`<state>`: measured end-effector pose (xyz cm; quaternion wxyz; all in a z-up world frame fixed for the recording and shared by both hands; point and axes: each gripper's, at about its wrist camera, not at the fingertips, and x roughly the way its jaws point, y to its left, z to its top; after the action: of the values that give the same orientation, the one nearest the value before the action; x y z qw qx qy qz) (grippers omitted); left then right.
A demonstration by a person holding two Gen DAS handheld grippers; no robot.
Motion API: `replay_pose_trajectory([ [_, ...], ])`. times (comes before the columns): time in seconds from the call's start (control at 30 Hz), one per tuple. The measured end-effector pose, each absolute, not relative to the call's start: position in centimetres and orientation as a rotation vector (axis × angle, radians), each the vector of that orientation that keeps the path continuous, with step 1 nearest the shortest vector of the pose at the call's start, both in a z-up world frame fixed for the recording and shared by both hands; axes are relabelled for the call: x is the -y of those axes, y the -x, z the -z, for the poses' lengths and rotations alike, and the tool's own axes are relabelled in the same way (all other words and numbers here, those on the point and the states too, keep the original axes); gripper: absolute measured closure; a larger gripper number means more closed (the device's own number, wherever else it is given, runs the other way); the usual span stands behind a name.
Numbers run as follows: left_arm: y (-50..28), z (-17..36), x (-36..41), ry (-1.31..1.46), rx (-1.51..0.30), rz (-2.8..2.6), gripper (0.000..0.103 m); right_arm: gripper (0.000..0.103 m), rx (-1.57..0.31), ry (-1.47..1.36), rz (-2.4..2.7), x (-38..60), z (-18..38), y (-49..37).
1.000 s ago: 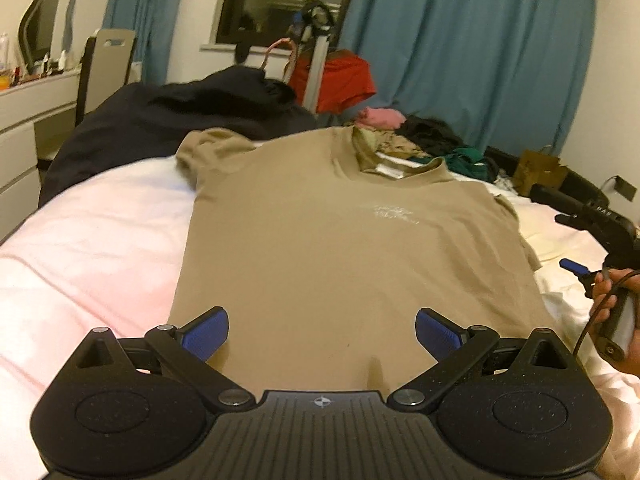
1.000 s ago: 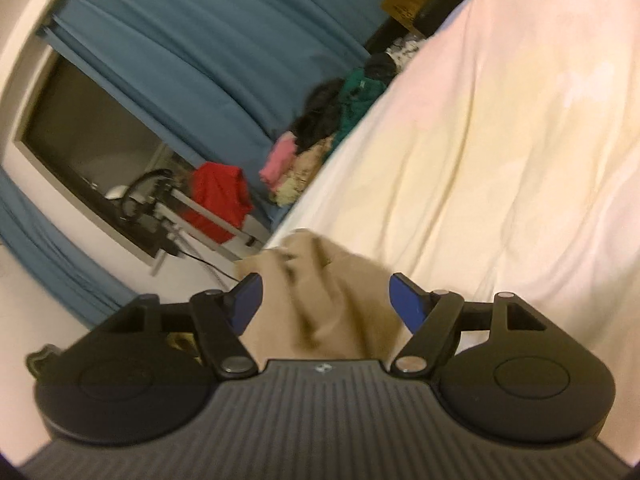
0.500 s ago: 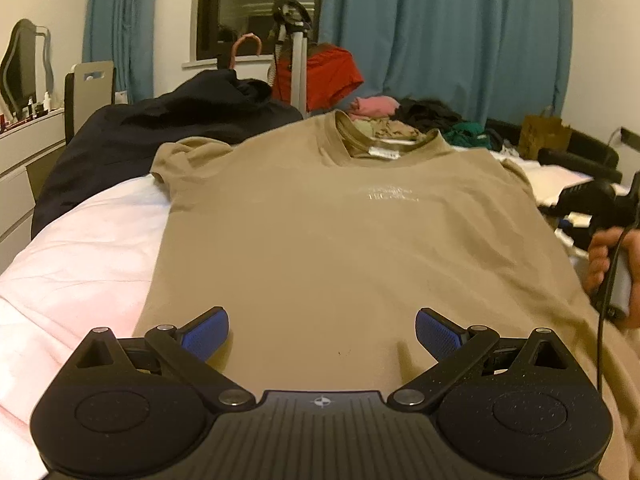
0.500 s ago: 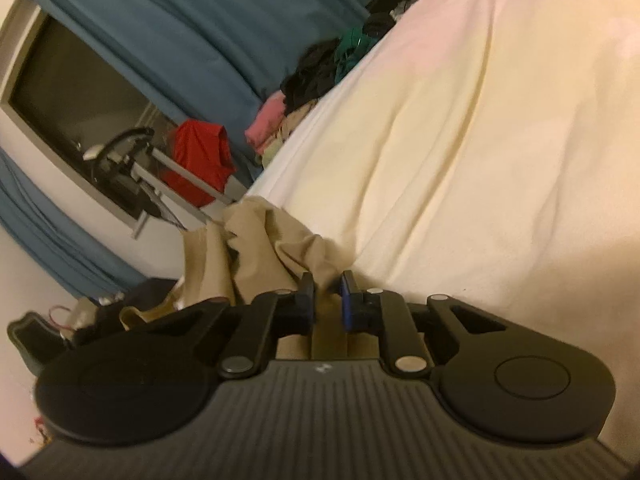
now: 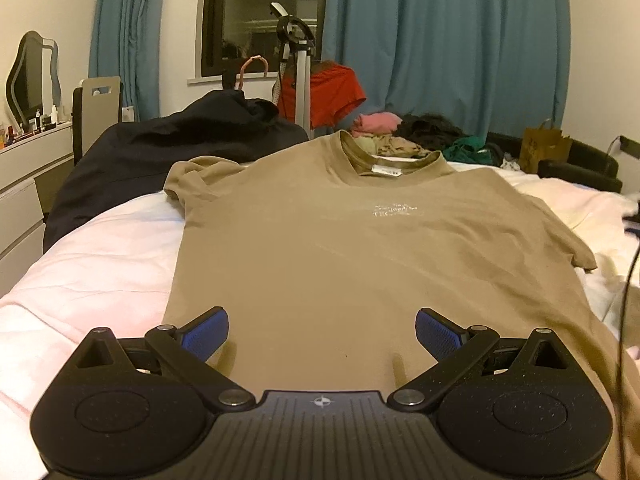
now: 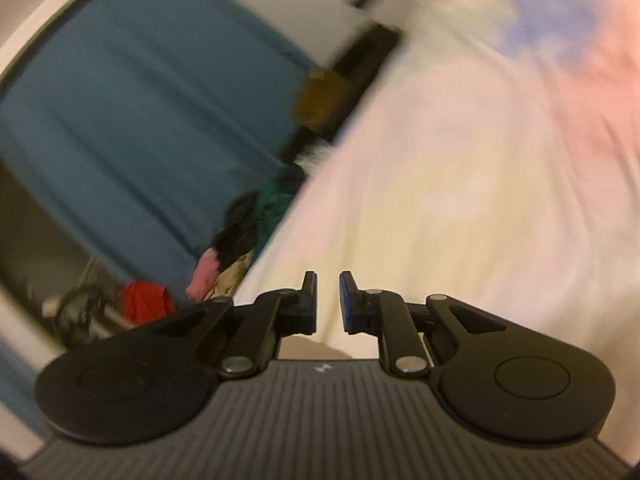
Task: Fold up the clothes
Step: 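Grasp the side edge of the beige shirt with the right gripper, then fold the held side over the shirt body and open the right gripper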
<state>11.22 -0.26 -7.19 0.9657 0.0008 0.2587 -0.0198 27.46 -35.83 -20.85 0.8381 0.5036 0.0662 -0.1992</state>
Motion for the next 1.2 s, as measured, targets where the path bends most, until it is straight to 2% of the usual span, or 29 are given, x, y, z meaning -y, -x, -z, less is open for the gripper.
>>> replay_pose_trajectory([
  [0.03,-11.1,7.1,0.2,0.004,-0.52,0.042,0.002,0.075,-0.149,-1.11,0.385,35.8,21.1,-27.3],
  [0.07,-11.0,7.0,0.1,0.009,-0.517,0.044,0.002,0.049,-0.158,-1.154,0.348,35.8,21.4,-27.2],
  [0.1,-11.0,6.8,0.1,0.015,-0.516,0.046,0.002,0.032,-0.166,-1.198,0.311,35.8,21.7,-27.1],
  [0.13,-10.9,6.7,0.0,0.02,-0.514,0.049,0.002,0.006,-0.175,-1.241,0.273,35.8,22.0,-26.9],
  [0.23,-10.8,6.5,0.0,0.036,-0.518,0.057,0.002,0.009,-0.226,-1.356,0.154,35.6,22.7,-27.0],
  [0.3,-10.7,6.5,-0.1,0.05,-0.521,0.06,0.002,0.007,-0.33,-1.353,0.151,35.2,22.8,-27.5],
  [0.47,-11.1,6.6,-0.1,0.072,-0.532,0.061,0.002,0.007,-0.404,-1.304,0.153,34.6,24.7,-29.2],
  [0.8,-12.7,7.5,-0.2,0.12,-0.563,0.079,0.002,0.008,-0.17,-1.31,0.029,34.7,27.8,-32.0],
  [0.87,-13.1,7.7,-0.3,0.135,-0.566,0.082,0.002,0.027,-0.136,-1.254,0.031,34.6,27.4,-32.4],
  [0.9,-13.3,7.7,-0.3,0.143,-0.567,0.083,0.002,0.03,-0.146,-1.216,0.03,34.5,27.1,-33.0],
  [0.93,-13.5,7.8,-0.3,0.15,-0.568,0.084,0.002,0.033,-0.163,-1.179,0.03,34.2,26.9,-33.7],
  [1.13,-14.2,7.8,0.0,0.179,-0.553,0.106,0.002,0.034,-0.265,-0.957,0.056,33.6,24.1,-38.1],
  [1.2,-14.3,7.9,0.1,0.179,-0.549,0.116,0.002,0.043,-0.316,-0.911,0.068,33.2,23.3,-40.0],
])
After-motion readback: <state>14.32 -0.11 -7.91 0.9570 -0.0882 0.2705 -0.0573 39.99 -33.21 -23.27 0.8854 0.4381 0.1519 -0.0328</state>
